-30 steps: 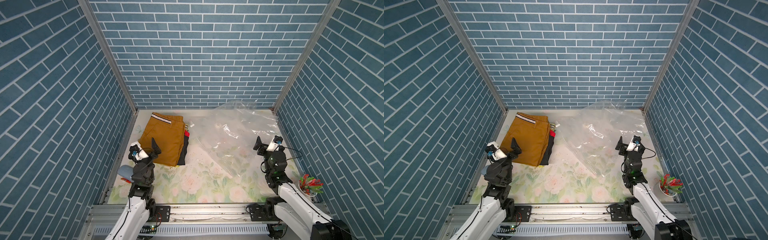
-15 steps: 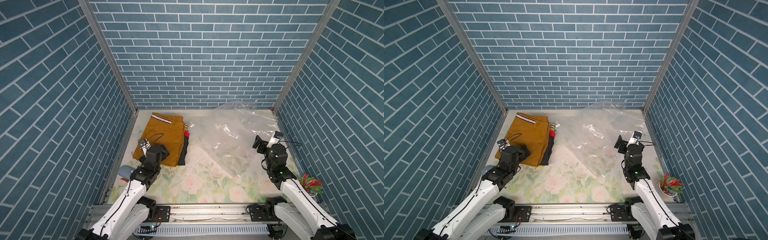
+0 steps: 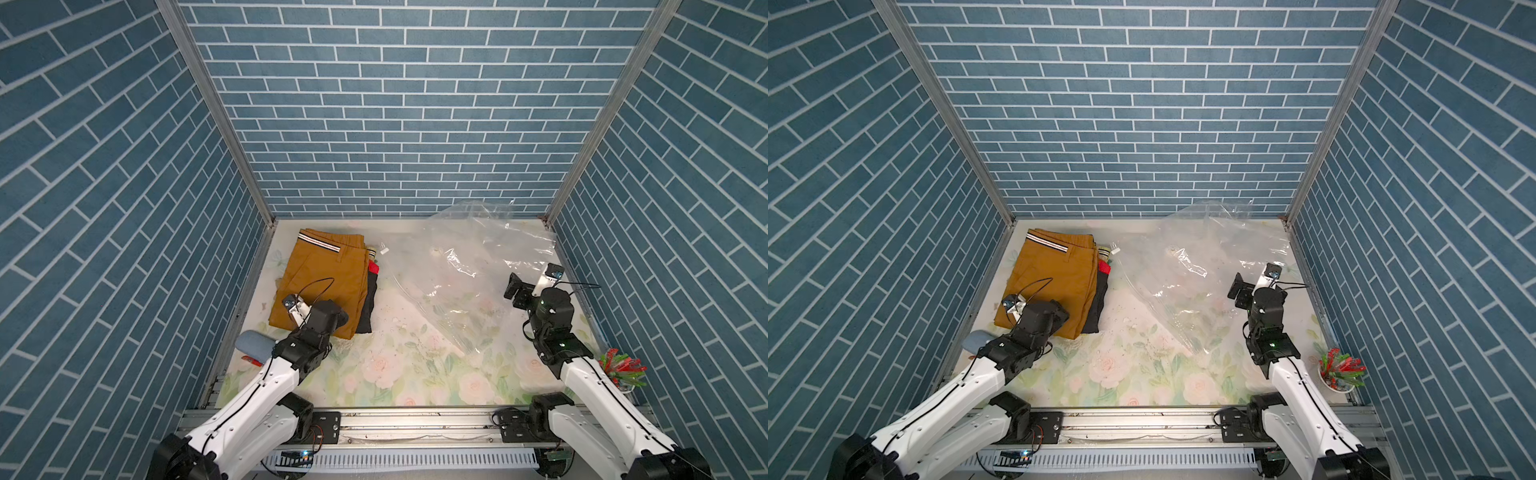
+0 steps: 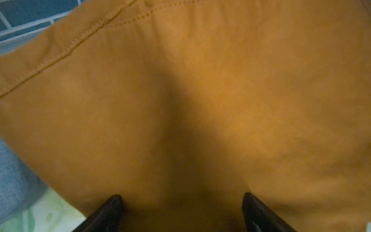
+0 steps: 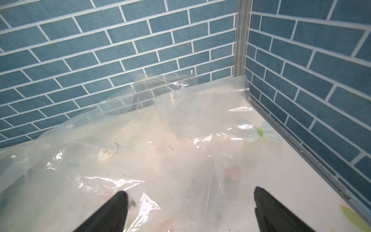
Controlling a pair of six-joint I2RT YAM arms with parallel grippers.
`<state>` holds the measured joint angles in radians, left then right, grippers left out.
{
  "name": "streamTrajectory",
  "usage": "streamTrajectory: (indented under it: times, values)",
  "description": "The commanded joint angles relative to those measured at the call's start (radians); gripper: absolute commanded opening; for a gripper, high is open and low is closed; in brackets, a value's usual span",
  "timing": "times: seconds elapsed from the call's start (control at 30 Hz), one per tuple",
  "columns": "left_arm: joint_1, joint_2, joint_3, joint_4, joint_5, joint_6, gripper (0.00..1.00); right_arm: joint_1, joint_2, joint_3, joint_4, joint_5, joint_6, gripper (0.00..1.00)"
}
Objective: Take the trousers out of the vacuum bag
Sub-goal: Move the trousers to the center of the board.
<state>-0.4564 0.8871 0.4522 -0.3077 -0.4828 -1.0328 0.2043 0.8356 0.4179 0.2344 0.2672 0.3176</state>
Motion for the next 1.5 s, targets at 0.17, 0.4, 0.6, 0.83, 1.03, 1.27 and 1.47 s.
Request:
streamTrajectory:
  times: [0.17,0.4,0.6,0.83,1.03,1.27,1.47]
  values:
    - [0.125,0.163,0.045,0.135,0.125,0.082,1.0,0.001,-0.005,0.012,-0.011,-0.017,0.017,1.0]
    - [0.234,0.323,0.171,0.224,0.187,0.178,1.0,0.0,-0.005,0.002,-0.005,-0.01,0.016,1.0]
    - [0.277,0.437,0.194,0.358,0.241,0.166,1.0,0.001,-0.004,0.001,-0.004,-0.008,0.011,1.0]
    - [0.278,0.568,0.27,0.463,0.29,0.139,1.0,0.001,0.006,-0.005,0.015,-0.001,0.005,1.0]
    - [0.275,0.548,0.353,0.416,0.267,0.189,1.0,0.0,-0.004,-0.014,0.033,0.003,-0.015,1.0]
    - [0.272,0.342,0.344,0.333,0.211,0.305,1.0,-0.001,-0.004,-0.023,0.072,0.001,-0.027,1.0]
    - [0.274,0.155,0.235,0.385,0.16,0.447,0.99,-0.003,-0.002,-0.032,0.119,0.015,-0.066,1.0]
